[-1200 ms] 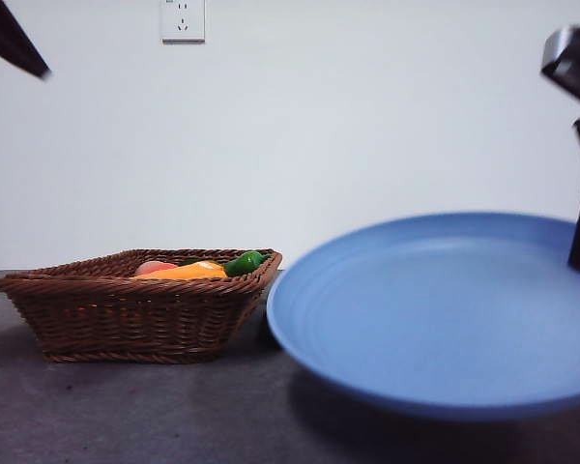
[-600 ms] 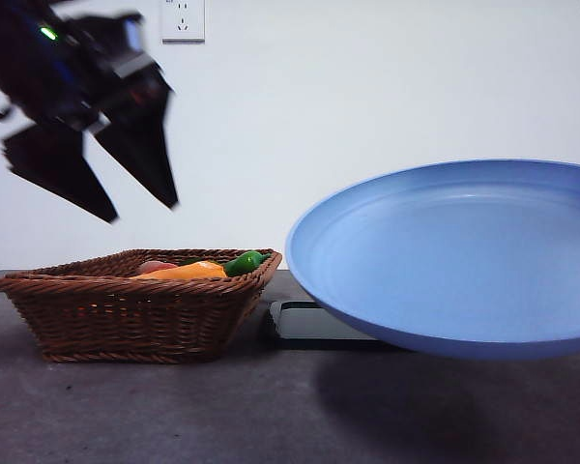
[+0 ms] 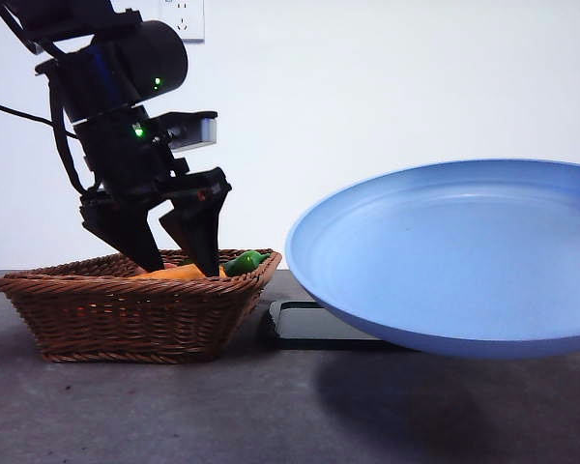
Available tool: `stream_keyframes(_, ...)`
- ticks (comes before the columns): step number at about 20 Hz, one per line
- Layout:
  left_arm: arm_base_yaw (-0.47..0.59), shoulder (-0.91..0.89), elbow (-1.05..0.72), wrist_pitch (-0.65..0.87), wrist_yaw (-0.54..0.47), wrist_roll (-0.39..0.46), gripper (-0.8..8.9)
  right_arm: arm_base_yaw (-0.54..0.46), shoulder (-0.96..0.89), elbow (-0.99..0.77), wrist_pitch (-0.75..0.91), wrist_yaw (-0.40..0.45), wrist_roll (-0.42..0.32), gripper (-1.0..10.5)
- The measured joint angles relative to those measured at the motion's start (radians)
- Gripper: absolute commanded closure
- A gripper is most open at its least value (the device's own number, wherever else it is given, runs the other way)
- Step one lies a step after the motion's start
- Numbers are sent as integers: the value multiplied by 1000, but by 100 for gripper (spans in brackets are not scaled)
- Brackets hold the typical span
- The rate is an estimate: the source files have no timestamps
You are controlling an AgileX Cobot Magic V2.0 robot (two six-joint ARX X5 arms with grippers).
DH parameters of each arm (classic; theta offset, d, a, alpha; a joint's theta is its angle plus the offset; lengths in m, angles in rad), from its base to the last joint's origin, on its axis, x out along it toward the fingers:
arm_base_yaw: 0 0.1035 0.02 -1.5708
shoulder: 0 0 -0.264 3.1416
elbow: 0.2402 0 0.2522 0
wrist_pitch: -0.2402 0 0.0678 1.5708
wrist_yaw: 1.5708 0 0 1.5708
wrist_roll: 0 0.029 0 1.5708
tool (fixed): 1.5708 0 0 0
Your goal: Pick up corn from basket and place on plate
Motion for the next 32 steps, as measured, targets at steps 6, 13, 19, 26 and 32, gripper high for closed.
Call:
stream_keyframes(6,-10,48,1,4,0,3,384,0,0,0,28,0,1,945)
stream_keyframes(13,-13,54,1,16,0,4,542,0,0,0,30,0,3,945)
stream_keyframes(19,-13,54,1,3,0,2,571,0,0,0,43,0,3,945)
stream_keyframes(26,-6,34,27,-11,0,-58,596,0,0,0,48,0,29,945)
stream_keyframes(32,-6,-141,121,-10,72,-109,596,-63,23,0,96,-16,104,945)
